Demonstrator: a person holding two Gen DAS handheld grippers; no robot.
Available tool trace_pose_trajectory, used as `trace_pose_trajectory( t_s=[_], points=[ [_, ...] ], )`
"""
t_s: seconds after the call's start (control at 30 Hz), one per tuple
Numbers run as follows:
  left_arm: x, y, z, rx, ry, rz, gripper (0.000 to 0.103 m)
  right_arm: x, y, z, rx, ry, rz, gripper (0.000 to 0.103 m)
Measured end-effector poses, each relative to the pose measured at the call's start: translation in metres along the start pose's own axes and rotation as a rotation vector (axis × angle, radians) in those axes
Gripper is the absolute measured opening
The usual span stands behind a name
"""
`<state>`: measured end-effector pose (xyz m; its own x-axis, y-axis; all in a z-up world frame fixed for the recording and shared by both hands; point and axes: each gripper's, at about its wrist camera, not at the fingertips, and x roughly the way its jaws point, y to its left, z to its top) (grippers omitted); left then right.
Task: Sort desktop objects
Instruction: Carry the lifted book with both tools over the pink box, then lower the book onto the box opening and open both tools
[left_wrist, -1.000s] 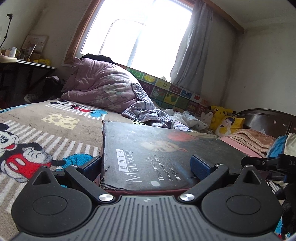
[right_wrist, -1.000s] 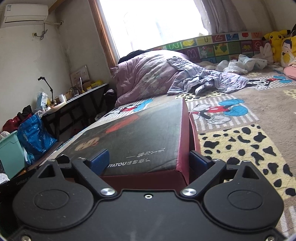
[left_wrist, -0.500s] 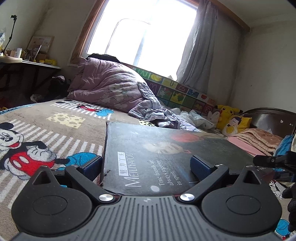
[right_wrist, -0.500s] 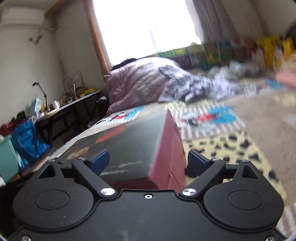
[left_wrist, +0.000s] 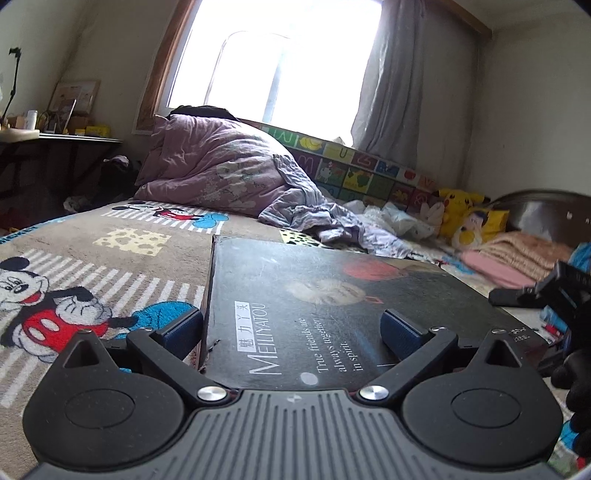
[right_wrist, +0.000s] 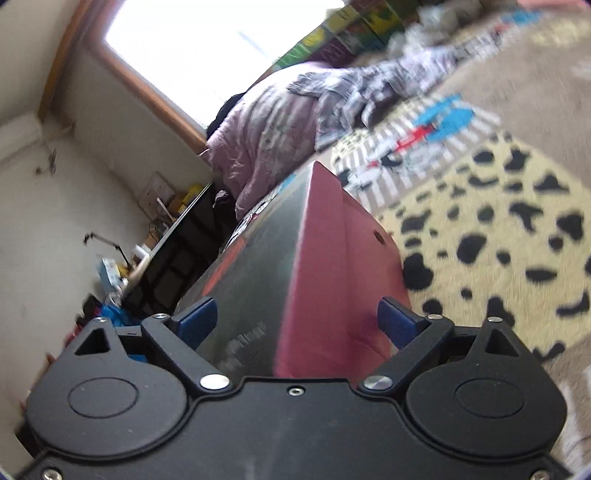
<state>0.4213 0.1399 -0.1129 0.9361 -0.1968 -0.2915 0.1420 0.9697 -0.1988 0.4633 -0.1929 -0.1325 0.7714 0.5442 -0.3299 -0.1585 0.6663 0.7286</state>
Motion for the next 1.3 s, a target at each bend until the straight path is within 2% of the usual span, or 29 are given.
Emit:
trace_pose_trajectory(
  t_s=[0.17, 0.27, 0.47, 0.57, 0.67, 0.73, 0.8, 0.9, 0.93, 1.0, 1.07, 1.17, 1.3],
  points=[
    [-0.013, -0.014, -0.004, 0.008, 0.04, -0.019, 0.102, -0.016, 0.007, -0.008, -0.049, 0.018, -0.025, 0.099],
    [-0.028, -0.028, -0.009, 0.019, 0.067, 0.011, 0.102, -0.036, 0.004, -0.014, -0.026, 0.032, -0.018, 0.099],
    [-0.071, -0.049, -0.015, 0.065, 0.105, 0.045, 0.102, -0.068, 0.007, -0.026, -0.073, 0.073, 0.001, 0.099],
    [-0.086, -0.057, -0.018, 0.084, 0.102, 0.067, 0.102, -0.082, 0.011, -0.032, -0.076, 0.08, 0.004, 0.099],
    [-0.079, -0.056, -0.018, 0.087, 0.065, 0.067, 0.102, -0.082, 0.015, -0.033, -0.122, 0.081, -0.021, 0.098],
    [-0.069, -0.046, -0.02, 0.048, 0.034, 0.053, 0.102, -0.074, 0.012, -0.028, -0.114, 0.074, -0.034, 0.098],
    [-0.062, -0.031, -0.022, -0.005, 0.019, 0.008, 0.102, -0.065, 0.008, -0.021, -0.101, 0.067, -0.04, 0.098],
    [-0.056, -0.002, -0.034, -0.177, 0.015, -0.059, 0.103, -0.065, -0.01, -0.018, 0.017, 0.026, -0.008, 0.098],
    [-0.054, 0.004, -0.038, -0.213, 0.018, -0.075, 0.103, -0.062, -0.016, -0.021, 0.029, 0.033, -0.026, 0.098],
    [-0.053, 0.003, -0.039, -0.219, 0.013, -0.075, 0.103, -0.055, -0.025, -0.029, 0.048, 0.05, -0.046, 0.1],
    [-0.051, 0.003, -0.041, -0.232, 0.011, -0.067, 0.103, -0.054, -0.035, -0.038, 0.124, 0.031, -0.009, 0.102],
    [-0.048, 0.004, -0.038, -0.259, 0.056, -0.081, 0.103, -0.055, -0.034, -0.047, 0.135, -0.003, -0.014, 0.103],
    [-0.057, -0.001, -0.037, -0.281, 0.115, -0.07, 0.103, -0.067, -0.018, -0.055, 0.129, 0.022, -0.06, 0.103]
  ],
)
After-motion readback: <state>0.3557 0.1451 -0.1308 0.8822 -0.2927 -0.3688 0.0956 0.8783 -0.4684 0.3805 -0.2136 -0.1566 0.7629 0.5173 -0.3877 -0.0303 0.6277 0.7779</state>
